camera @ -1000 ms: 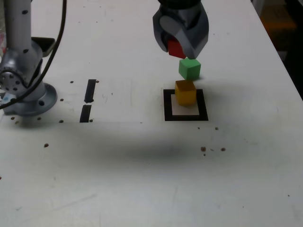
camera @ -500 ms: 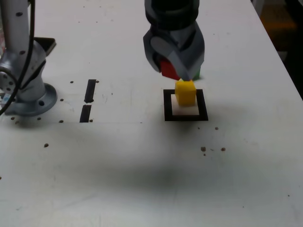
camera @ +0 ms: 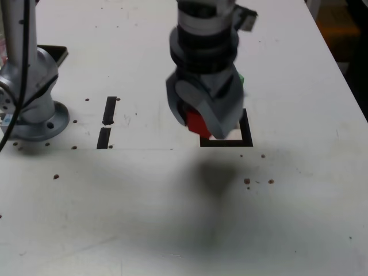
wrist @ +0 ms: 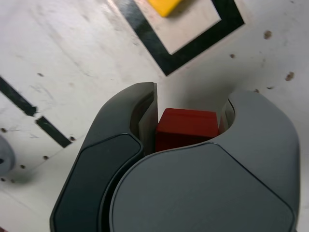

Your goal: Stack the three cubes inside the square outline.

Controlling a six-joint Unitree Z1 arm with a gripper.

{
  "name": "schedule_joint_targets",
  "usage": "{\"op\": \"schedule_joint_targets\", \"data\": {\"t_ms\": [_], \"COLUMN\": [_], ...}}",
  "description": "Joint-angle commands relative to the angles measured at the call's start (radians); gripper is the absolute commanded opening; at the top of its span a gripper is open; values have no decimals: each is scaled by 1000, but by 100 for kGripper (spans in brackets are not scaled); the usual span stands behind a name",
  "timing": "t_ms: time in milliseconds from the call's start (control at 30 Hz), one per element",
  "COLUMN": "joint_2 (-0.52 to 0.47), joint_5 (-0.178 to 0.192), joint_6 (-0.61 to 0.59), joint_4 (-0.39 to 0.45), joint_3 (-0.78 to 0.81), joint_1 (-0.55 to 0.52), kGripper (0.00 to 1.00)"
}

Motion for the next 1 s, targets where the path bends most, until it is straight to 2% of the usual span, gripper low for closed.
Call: {"op": "schedule_joint_targets", "data": {"t_ms": [0, 400, 633, 967], "joint_2": [18, 115, 161, 177], "joint_5": [-13, -82, -145, -190], "joint_6": [-1, 3, 18, 61], "joint_4": [-8, -20, -44, -72], "joint_3": [-12, -88, -99, -77], "joint_1": [-7, -3, 62, 157], "kGripper": [28, 28, 28, 28]}}
